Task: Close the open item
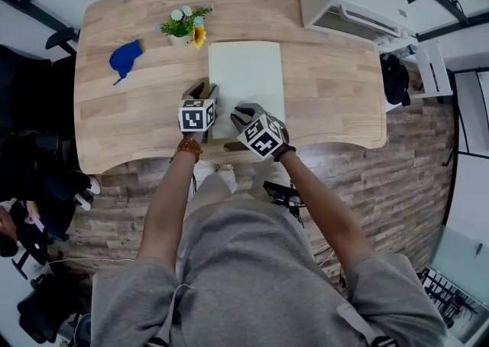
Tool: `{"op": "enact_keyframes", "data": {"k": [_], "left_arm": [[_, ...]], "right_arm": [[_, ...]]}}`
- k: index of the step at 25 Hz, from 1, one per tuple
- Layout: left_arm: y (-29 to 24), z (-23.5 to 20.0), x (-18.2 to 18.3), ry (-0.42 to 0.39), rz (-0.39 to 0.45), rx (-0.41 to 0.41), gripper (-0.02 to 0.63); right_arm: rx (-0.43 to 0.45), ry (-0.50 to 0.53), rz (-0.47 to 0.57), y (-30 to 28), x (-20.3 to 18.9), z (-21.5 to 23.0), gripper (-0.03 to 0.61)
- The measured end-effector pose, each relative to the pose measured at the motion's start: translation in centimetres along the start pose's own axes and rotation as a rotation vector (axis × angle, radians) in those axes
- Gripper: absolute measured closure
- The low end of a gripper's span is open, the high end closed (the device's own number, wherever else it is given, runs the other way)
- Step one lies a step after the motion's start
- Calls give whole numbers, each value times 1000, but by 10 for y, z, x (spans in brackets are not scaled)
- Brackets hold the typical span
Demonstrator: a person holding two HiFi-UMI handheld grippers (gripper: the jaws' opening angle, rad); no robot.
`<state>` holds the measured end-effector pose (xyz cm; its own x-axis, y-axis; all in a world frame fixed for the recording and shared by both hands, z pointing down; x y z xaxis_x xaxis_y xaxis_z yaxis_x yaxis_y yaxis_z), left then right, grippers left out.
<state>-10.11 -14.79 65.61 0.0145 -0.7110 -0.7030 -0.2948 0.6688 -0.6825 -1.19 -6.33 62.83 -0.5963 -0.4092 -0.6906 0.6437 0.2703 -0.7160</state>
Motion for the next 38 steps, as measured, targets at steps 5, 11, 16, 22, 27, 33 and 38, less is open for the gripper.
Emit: {"op": "enact_keyframes", "data": {"k": [5, 11, 16, 22, 27, 33, 38], "left_arm": [[19, 4, 15, -58, 94, -23, 431], [49, 17, 42, -171, 186, -54, 431], [36, 12, 37, -143, 138, -28, 431], [3, 10, 25, -32, 29, 27, 431], [0, 1, 9, -58, -20, 91, 433], [3, -6, -1, -17, -46, 106, 434], [1, -7, 0, -11, -75, 114, 443]], "right_arm": [[-29, -9, 72, 17, 19, 4, 500], [-92, -10, 170, 44, 44, 17, 500], [-112, -22, 140, 39, 39, 24, 500], [-103, -17, 127, 41, 32, 10, 500], [-111, -34, 119, 43, 24, 14, 500], [-116, -38, 121, 44, 25, 17, 500], [-116, -33, 120, 44, 26, 18, 500]]}}
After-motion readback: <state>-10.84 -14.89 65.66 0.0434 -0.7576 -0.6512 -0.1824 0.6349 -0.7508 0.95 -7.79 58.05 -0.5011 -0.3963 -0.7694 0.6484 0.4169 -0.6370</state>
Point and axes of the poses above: the fingertips, and each gripper's own axes: y backward along the fingers, z to its right, x out of its top, the point moved 2 cm from there along y, backward along the fingers, and after that the axes turned 4 degrees about x, right-handed, at the moved point
